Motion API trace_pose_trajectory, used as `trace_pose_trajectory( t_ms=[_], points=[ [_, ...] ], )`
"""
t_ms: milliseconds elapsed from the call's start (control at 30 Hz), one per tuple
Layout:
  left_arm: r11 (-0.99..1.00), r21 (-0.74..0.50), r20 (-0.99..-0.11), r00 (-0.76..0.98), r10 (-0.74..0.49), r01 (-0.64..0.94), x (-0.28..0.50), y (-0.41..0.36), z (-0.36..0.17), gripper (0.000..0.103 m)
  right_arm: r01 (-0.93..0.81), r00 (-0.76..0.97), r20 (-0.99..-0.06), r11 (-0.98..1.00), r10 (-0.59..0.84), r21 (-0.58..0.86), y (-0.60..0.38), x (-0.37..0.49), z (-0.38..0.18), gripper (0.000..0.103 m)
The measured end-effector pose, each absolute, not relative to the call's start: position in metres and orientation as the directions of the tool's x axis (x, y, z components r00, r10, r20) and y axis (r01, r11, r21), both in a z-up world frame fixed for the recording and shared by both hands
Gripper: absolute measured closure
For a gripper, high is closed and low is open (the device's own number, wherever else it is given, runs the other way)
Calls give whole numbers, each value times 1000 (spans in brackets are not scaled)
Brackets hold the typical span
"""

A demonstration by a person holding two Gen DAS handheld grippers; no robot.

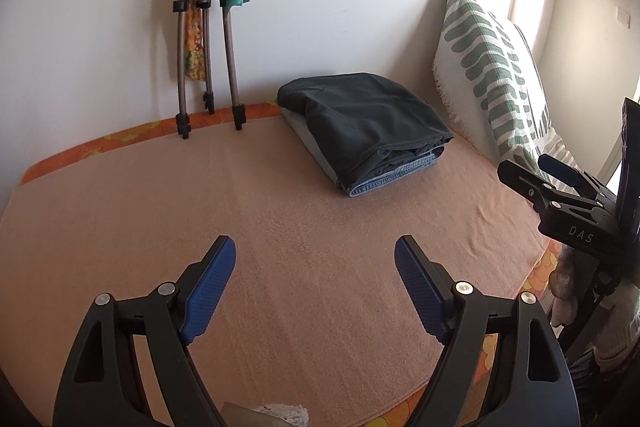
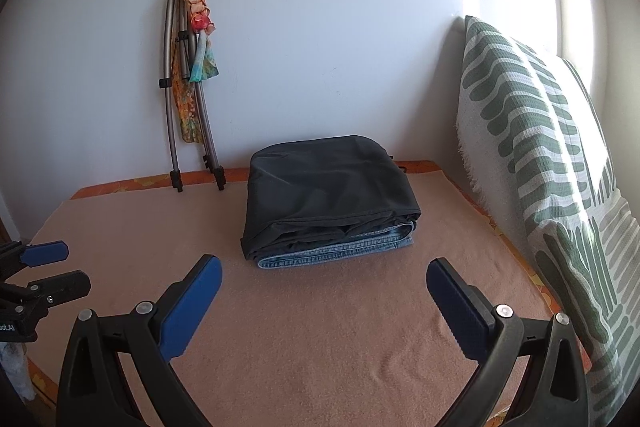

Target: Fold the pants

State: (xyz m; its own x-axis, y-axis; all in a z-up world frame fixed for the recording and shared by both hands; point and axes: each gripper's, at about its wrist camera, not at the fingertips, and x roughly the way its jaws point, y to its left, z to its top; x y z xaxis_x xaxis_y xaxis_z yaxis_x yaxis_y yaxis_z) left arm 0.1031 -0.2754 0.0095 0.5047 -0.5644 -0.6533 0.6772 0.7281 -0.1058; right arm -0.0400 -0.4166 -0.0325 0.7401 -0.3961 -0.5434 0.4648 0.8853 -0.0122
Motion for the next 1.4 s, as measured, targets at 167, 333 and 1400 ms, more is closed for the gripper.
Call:
trace_pose_trajectory(
  t_ms=[167,333,1400],
  points=[
    [735,-113,-652,508,-563,669,103,-271,8,21,483,742,-527,875,-415,-9,-417,-40,-30,0],
    [728,-117,-646,505,-572,675,99,-272,11,19,488,742,-529,873,-411,5,-419,-39,-31,0],
    [722,-129,-643,497,-582,679,96,-272,12,15,479,746,-539,877,-391,27,-421,-40,-32,0]
  ],
)
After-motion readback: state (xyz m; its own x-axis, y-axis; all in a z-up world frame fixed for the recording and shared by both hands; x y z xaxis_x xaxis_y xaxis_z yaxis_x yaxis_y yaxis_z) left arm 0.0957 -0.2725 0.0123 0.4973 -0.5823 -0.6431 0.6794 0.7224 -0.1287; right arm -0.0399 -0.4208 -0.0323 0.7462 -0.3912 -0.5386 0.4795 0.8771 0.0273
